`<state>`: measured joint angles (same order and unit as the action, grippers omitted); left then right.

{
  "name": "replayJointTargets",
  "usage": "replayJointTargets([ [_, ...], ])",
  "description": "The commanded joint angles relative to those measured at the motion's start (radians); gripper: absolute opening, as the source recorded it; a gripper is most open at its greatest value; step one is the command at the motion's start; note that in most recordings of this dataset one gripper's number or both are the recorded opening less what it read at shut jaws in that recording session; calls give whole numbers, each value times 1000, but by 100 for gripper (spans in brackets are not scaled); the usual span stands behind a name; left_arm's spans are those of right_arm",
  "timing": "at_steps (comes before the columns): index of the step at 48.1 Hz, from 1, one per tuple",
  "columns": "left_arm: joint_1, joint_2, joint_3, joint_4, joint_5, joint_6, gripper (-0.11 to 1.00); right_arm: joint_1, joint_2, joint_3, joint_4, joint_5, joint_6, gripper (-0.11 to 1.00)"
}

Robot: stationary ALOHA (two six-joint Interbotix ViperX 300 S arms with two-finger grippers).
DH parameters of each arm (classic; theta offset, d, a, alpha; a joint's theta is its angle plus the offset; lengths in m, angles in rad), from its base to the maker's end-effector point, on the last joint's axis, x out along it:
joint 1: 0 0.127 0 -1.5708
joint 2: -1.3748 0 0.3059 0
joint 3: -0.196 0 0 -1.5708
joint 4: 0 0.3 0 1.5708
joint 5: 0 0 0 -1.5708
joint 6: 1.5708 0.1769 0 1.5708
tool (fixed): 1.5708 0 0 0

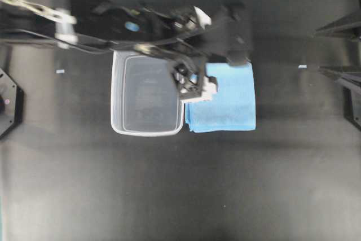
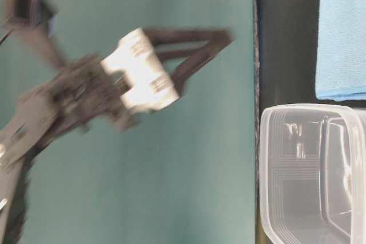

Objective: Place the blue towel into the container with the left arm.

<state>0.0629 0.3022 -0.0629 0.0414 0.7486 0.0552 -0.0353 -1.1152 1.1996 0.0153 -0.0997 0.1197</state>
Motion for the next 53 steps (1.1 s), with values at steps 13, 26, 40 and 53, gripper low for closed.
replayJointTargets([
  [13, -8, 210, -172, 3, 55, 15, 89, -2, -51, -14, 3, 38, 0, 76],
  [26, -21, 311, -173, 3, 58, 17, 89, -2, -52, -14, 3, 38, 0, 76],
  [40, -37, 345, -166, 3, 57, 15, 88, -2, -58, -15, 5, 38, 0, 76],
  [53, -41, 336, -166, 3, 80, 17, 55, -2, -60, -17, 5, 38, 0, 75],
])
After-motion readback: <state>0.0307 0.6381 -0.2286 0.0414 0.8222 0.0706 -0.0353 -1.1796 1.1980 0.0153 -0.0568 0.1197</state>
